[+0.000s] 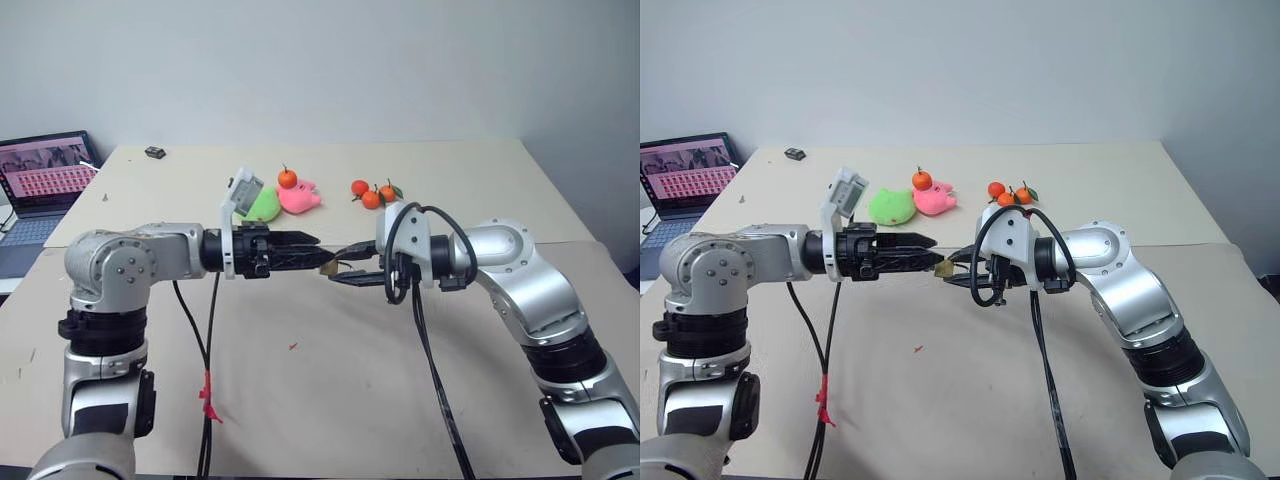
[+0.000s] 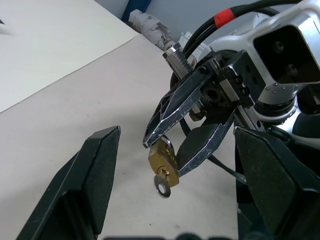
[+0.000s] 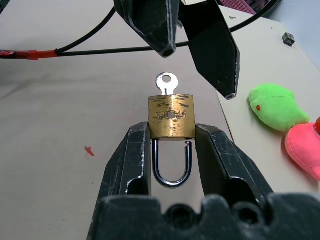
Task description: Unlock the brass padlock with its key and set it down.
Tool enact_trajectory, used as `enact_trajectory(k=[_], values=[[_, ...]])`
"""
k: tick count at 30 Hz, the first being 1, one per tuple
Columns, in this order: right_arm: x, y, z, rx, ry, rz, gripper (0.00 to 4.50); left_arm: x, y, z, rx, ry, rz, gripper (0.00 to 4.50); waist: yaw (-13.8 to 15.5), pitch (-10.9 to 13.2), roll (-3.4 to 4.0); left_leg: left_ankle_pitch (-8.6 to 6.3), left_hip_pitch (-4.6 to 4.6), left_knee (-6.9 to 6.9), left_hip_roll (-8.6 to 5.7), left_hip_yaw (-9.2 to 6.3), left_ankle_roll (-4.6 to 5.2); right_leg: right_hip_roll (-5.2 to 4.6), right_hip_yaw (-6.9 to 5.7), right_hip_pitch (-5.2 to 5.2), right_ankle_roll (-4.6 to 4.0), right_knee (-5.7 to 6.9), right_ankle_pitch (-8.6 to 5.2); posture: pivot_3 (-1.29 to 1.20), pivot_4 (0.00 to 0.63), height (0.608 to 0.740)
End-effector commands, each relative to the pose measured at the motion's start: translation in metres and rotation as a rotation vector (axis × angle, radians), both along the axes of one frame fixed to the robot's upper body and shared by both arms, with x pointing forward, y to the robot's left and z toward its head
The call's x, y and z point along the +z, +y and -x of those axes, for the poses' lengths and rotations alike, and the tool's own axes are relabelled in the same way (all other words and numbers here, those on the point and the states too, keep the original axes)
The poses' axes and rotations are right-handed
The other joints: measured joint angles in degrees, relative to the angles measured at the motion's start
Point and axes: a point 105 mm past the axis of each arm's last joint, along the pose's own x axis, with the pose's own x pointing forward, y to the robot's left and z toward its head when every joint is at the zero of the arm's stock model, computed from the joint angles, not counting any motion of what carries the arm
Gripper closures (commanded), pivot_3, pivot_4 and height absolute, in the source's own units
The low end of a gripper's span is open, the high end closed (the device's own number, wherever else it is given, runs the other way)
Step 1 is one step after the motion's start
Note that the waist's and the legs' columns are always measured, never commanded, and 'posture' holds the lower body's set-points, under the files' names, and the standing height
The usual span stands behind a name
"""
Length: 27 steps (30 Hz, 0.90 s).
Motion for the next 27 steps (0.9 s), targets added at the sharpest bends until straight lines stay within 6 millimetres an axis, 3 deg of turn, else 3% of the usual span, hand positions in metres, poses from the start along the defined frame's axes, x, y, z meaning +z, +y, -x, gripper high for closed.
enact_trajectory(k=[1, 6, 11, 14, 22, 23, 27], values=[[0.018, 0.001, 0.004, 0.008, -0.074, -0.033, 3.58, -0.004, 0.001, 0.0, 0.026, 0.051, 0.009, 0.64, 0.0, 0.0, 0.0, 0.0, 0.0, 0.0, 0.0, 0.0, 0.0, 0.0, 0.0, 0.0, 0.0, 0.0, 0.0, 0.0, 0.15, 0.66], [0.018, 0.0, 0.004, 0.006, -0.075, -0.033, 3.58, -0.022, 0.002, -0.004, 0.083, 0.13, -0.03, 0.64, -0.07, -0.01, 0.01, 0.01, 0.01, -0.02, 0.0, -0.01, -0.02, -0.01, 0.0, 0.03, -0.01, 0.01, 0.01, 0.0, 0.15, 0.66], [0.019, 0.0, 0.004, 0.005, -0.076, -0.032, 3.58, -0.026, 0.002, -0.008, 0.123, 0.157, -0.034, 0.64, 0.0, -0.01, 0.01, 0.04, 0.01, -0.01, -0.02, -0.01, -0.06, -0.02, 0.0, 0.03, -0.03, -0.01, 0.02, 0.0, 0.15, 0.66], [0.019, 0.0, 0.004, 0.005, -0.078, -0.031, 3.58, -0.025, 0.0, -0.009, 0.121, 0.166, -0.016, 1.36, 0.07, -0.01, 0.0, 0.07, 0.01, -0.02, -0.02, -0.01, -0.12, -0.04, 0.0, 0.03, -0.04, -0.01, 0.02, 0.0, 0.15, 0.66], [0.018, 0.0, 0.004, 0.003, -0.079, -0.032, 3.58, -0.024, -0.004, -0.007, 0.107, 0.177, -0.007, 4.25, -0.03, -0.01, 0.01, 0.1, -0.01, -0.07, -0.03, -0.01, -0.17, -0.04, 0.01, 0.03, -0.04, -0.01, 0.03, 0.0, 0.15, 0.66], [0.018, 0.0, 0.004, 0.002, -0.08, -0.03, 3.58, -0.025, -0.005, -0.007, 0.103, 0.179, -0.009, 4.43, -0.04, -0.01, 0.0, 0.1, -0.01, -0.08, -0.03, -0.01, -0.17, -0.04, 0.01, 0.04, -0.04, -0.01, 0.03, 0.0, 0.15, 0.66], [0.018, -0.001, 0.004, -0.001, -0.079, -0.028, 3.58, -0.025, -0.004, -0.008, 0.104, 0.184, -0.011, 4.43, -0.01, -0.01, 0.0, 0.11, 0.0, -0.07, -0.03, -0.01, -0.18, -0.04, 0.01, 0.04, -0.04, -0.01, 0.03, 0.0, 0.15, 0.66]])
